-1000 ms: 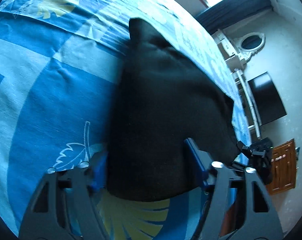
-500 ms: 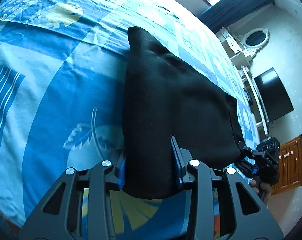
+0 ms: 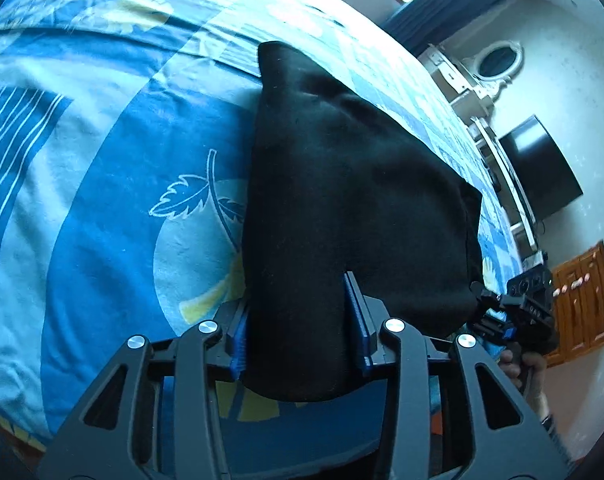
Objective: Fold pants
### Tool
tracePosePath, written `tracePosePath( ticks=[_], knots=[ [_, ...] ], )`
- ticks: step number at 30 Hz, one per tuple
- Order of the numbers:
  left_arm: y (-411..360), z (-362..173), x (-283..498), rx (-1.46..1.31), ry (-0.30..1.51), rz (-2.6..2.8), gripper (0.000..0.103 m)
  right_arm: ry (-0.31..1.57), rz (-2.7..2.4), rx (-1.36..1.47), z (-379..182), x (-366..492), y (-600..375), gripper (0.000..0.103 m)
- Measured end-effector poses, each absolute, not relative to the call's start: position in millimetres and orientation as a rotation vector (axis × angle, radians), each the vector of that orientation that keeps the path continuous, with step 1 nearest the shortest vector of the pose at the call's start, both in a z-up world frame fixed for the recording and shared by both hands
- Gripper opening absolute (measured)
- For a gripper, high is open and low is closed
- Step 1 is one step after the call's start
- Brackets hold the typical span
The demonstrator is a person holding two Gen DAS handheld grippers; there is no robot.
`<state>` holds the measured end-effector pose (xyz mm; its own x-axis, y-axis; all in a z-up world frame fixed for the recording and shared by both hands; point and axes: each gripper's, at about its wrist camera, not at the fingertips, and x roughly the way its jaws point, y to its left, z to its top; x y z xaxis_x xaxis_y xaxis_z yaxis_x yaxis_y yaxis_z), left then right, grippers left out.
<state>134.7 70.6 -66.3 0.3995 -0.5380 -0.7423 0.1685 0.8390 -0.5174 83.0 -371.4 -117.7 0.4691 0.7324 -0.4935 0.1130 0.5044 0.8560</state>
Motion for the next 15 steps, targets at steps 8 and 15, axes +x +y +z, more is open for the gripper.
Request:
tracePosePath(
  ticks=[8,15],
  knots=[
    [70,-66,128,-0.391,1.049,-0.465,0.046,1.018,0.466,1.002,-118,78,-372,0.034],
    [75,-63,123,-0.402,1.016,-0.422,0.085,0.983,0.507,1.061,-117,73,-378,0.044]
  ],
)
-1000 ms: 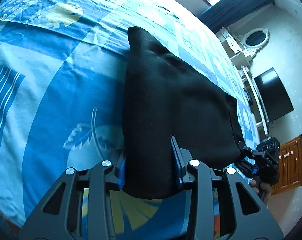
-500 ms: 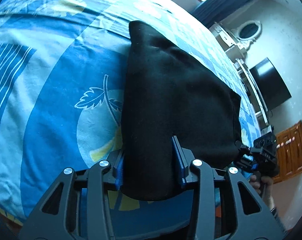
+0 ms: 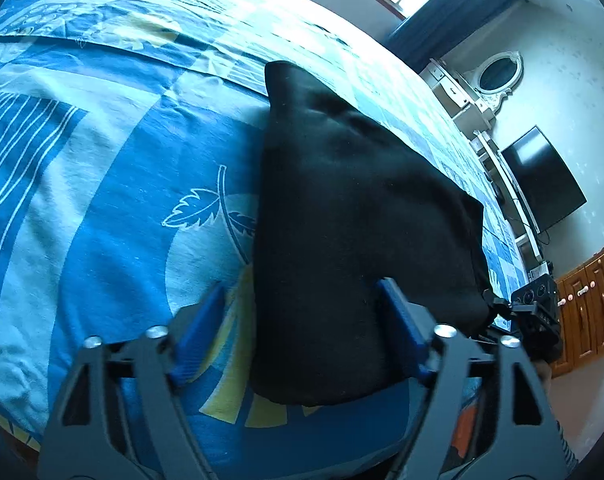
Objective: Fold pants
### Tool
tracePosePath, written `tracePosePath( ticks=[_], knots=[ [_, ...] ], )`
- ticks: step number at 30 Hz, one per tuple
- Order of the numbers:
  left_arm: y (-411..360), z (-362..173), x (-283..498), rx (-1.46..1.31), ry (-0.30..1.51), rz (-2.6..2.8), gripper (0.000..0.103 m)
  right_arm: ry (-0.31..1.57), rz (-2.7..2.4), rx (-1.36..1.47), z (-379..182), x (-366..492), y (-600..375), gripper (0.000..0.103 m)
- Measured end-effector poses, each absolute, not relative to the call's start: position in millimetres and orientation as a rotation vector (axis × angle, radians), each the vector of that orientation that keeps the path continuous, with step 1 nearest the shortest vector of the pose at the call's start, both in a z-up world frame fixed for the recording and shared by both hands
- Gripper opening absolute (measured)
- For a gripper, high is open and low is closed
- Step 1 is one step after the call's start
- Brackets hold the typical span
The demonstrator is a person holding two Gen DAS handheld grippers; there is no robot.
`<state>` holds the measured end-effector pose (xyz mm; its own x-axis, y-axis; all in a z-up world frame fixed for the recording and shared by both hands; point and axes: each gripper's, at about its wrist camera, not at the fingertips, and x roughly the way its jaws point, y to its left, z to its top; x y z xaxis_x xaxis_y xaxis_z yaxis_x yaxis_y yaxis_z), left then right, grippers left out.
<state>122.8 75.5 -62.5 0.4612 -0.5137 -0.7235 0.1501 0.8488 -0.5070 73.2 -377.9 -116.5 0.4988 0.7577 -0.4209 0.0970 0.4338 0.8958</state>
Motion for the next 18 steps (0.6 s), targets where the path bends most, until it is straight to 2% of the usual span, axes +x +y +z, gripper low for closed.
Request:
tracePosePath(
  ticks=[1,5,18],
  knots=[
    [74,-62,122,-0.389,1.015,-0.425,0.089,0.975,0.512,1.075,-117,72,-379,0.045],
    [70,-61,118,-0.355,1.017,-0.423,0.092,0.960,0.516,1.085,-114,68,-380,0.048],
    [72,-56,103,-0.334,1.040,-0.391,0.092,0.960,0.496,1.097,-111,52,-384,0.051]
  ],
)
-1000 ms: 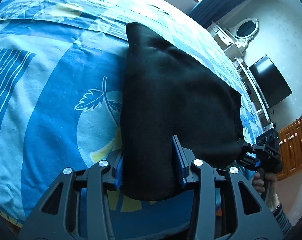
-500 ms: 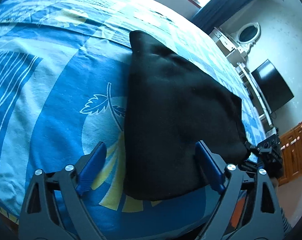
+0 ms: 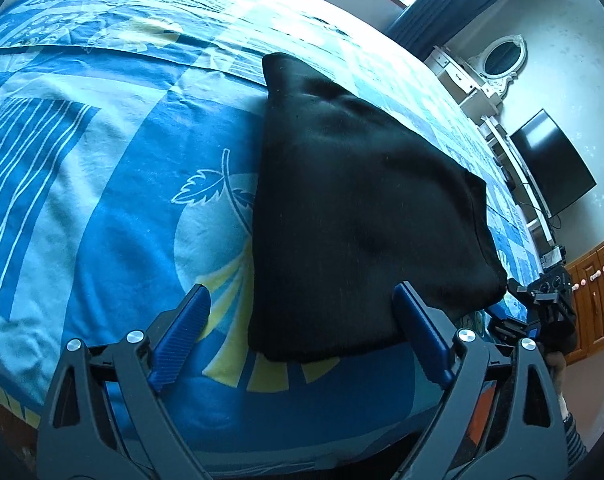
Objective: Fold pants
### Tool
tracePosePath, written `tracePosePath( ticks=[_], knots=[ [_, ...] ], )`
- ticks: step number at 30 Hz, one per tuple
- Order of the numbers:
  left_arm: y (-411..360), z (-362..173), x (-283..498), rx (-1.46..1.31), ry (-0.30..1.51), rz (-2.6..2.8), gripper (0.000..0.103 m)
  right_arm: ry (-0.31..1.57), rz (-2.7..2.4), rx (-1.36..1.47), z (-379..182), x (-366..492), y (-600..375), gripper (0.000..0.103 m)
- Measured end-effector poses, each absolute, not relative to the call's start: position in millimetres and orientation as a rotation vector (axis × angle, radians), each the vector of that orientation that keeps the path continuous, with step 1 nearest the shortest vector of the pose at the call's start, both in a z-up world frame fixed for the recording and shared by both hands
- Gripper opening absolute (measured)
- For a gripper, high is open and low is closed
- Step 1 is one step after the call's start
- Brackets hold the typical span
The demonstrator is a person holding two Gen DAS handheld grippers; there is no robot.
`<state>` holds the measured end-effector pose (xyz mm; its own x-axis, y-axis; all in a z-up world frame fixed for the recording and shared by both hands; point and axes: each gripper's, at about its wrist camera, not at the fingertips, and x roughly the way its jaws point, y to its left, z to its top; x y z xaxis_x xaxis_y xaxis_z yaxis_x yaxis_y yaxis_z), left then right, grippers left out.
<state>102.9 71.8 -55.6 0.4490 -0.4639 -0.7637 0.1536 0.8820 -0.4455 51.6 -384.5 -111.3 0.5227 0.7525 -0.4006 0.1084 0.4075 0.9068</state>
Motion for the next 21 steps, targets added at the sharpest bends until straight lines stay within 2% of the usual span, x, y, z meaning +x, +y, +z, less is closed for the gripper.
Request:
tracePosePath(
  ticks=[4,12,21],
  knots=[
    [70,-51,93,-0.308,1.038,-0.350,0.093,0.963,0.470,1.087,-108,40,-388,0.053],
    [58,-33,65,-0.207,1.016,-0.288,0.093,0.992,0.388,0.972,-91,24,-378,0.076],
    [43,-10,28,-0.093,0.944,-0.238,0.093,1.052,0.274,0.768,-76,5,-360,0.078]
  ],
)
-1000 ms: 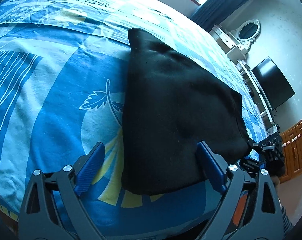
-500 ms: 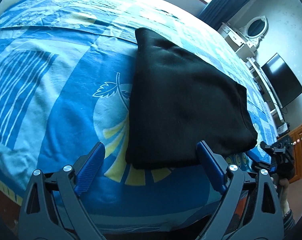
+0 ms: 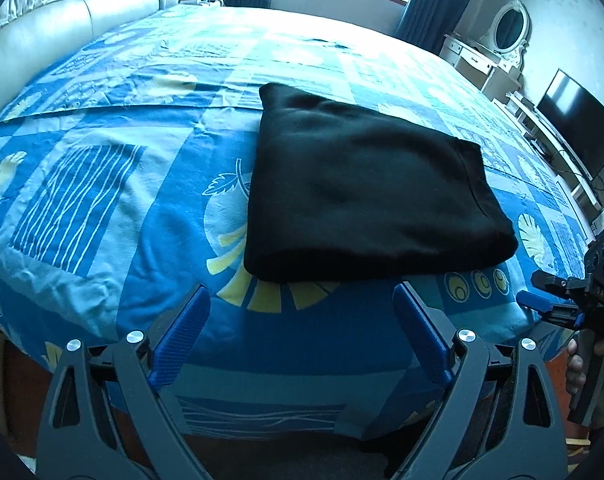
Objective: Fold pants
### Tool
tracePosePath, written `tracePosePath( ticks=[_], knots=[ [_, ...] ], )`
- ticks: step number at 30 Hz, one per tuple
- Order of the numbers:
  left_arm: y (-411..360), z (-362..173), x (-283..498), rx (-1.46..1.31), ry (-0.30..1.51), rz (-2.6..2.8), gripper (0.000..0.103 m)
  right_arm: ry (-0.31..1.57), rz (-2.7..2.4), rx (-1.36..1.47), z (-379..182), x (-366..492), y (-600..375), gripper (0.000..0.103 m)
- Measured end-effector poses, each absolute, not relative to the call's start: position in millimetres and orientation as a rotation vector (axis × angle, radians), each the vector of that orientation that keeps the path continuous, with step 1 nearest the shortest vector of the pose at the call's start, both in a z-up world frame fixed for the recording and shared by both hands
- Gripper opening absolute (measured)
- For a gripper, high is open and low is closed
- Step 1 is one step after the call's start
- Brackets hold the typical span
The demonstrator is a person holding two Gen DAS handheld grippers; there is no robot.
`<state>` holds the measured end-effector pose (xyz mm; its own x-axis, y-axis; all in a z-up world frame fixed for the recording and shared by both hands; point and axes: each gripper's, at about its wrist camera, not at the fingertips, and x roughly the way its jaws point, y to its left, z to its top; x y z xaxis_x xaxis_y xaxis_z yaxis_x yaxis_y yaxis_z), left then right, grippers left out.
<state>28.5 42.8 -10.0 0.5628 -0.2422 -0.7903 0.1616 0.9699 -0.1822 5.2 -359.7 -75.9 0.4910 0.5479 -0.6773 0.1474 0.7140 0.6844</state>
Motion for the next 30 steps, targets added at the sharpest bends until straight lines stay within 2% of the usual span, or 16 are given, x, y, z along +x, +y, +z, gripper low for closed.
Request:
tracePosePath(
  ticks=[6,16,30],
  knots=[
    [34,-1,11,-0.024,0.908,-0.196,0.093,1.070,0.180,0.604,-65,-8,-341,0.078],
    [35,0,-9,-0.059,0.913,-0.131,0.093,0.977,0.026,0.298,-40,-25,-302,0.078],
    [16,-6,-12,-0.028,0.913,-0.152,0.093,0.928,-0.015,0.243,-35,-30,-289,0.078]
  ],
)
